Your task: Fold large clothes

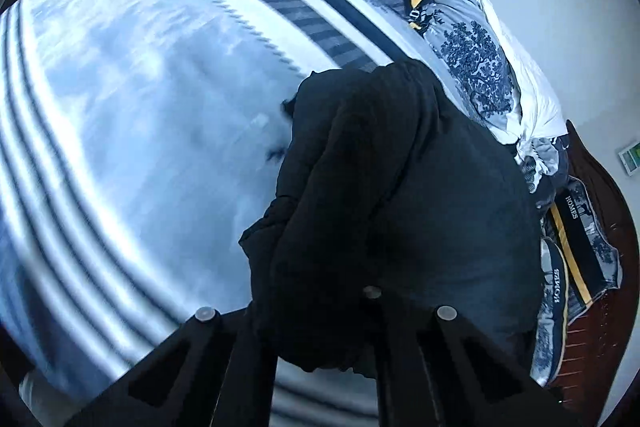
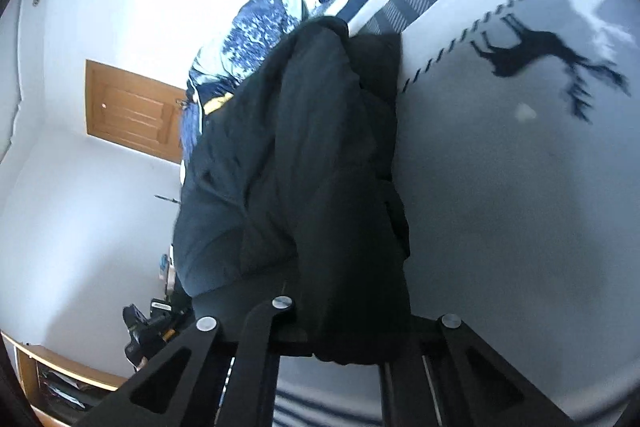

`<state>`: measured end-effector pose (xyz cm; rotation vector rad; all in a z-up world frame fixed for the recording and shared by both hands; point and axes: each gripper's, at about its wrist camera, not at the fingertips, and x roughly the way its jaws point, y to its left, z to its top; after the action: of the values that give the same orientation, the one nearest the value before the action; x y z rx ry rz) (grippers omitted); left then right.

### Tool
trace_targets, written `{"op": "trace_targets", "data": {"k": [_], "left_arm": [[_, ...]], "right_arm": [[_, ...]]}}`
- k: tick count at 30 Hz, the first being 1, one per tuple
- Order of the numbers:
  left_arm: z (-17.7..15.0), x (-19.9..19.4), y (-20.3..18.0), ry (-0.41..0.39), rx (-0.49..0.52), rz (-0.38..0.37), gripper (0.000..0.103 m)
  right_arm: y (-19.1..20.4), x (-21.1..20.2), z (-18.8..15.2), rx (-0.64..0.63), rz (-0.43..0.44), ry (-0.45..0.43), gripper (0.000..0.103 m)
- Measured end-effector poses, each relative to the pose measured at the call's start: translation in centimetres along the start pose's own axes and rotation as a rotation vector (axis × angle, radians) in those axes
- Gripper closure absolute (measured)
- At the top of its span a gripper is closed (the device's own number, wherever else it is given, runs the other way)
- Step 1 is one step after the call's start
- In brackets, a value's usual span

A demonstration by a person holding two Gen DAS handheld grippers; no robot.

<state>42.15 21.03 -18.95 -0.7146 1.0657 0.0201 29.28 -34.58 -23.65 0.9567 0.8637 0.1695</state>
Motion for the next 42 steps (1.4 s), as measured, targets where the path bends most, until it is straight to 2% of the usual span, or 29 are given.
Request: {"op": "trace_targets", "data": {"k": [3,8,11,12,13,14,15,16,17,18,20,22,25,27,31,35,37,38,39,40,41,42], "left_arm": [[-3.7,-2.7,1.3,0.01,0.003,0.014,0.097],[-7.6,-4.2,2.4,0.056,0.045,0.062,0.095],[-8.5,-5.5,3.1,0.051,0.059,0.088,0.088],[-9.0,-6.3,3.4,0.04,0.064,0.09,0.085],[-9.1,-7.2,3.4,0.022,0.085,0.097,0.083],[-9.2,-8.0,3.2,0.003,0.113,0.109,0.073],[-9.3,-8.8,3.1,-0.017,0.139,0.126,0.057],[-9.5,-9.9,2.7,-0.055,0.174,0.155,0.049],[-9.7,-10.9,2.6,-0.093,0.202,0.177,0.04],[-9.4,-11.5,2.3,-0.121,0.224,0.192,0.038],[-8.9,-12.0,1.3,-0.151,0.274,0.218,0.037],[-7.8,-11.5,-0.1,-0.155,0.317,0.235,0.037],[-5.7,-10.1,-2.3,-0.155,0.353,0.225,0.037],[-3.6,-8.1,-3.9,-0.137,0.38,0.221,0.037],[0.1,-2.7,-6.8,-0.086,0.408,0.225,0.037],[2.6,2.9,-8.9,-0.023,0.411,0.206,0.038],[3.6,6.0,-8.6,0.042,0.375,0.186,0.061],[3.7,6.7,-8.4,0.06,0.374,0.179,0.094],[3.8,7.2,-8.3,0.07,0.375,0.177,0.099],[3.8,6.7,-8.1,0.042,0.373,0.169,0.101],[3.7,5.4,-7.8,-0.028,0.372,0.148,0.101],[3.6,4.6,-7.7,-0.062,0.387,0.166,0.101]], "right_arm": [[0.5,-2.5,-2.4,-0.023,-0.009,-0.009,0.096],[0.7,-5.7,-6.3,-0.075,-0.067,0.019,0.096],[1.0,-7.0,-6.9,-0.078,-0.051,0.008,0.095],[1.4,-7.2,-7.1,-0.097,-0.078,0.004,0.09],[1.7,-7.3,-7.1,-0.111,-0.104,0.0,0.09],[2.2,-7.5,-7.3,-0.134,-0.138,0.0,0.089],[2.3,-8.0,-7.3,-0.154,-0.169,0.002,0.086],[2.9,-8.4,-7.4,-0.178,-0.207,-0.004,0.085],[3.6,-9.0,-7.3,-0.209,-0.258,-0.02,0.073],[4.0,-9.8,-7.4,-0.224,-0.284,-0.036,0.05],[4.6,-12.0,-7.1,-0.254,-0.3,-0.085,0.019],[5.7,-13.2,-5.9,-0.277,-0.278,-0.129,0.019],[6.9,-12.7,-2.7,-0.271,-0.247,-0.129,0.019],[7.4,-11.3,-0.3,-0.265,-0.229,-0.11,0.019],[7.3,-6.0,4.7,-0.264,-0.23,-0.035,0.019],[6.1,1.1,10.0,-0.23,-0.271,0.077,0.021],[5.0,3.6,11.6,-0.207,-0.307,0.11,0.025],[4.2,5.1,12.5,-0.177,-0.313,0.141,0.036],[3.4,6.4,13.1,-0.149,-0.297,0.171,0.066],[3.1,7.1,13.3,-0.139,-0.287,0.189,0.08],[3.5,7.4,13.6,-0.156,-0.286,0.183,0.091],[4.2,7.0,13.7,-0.19,-0.276,0.151,0.098]]}}
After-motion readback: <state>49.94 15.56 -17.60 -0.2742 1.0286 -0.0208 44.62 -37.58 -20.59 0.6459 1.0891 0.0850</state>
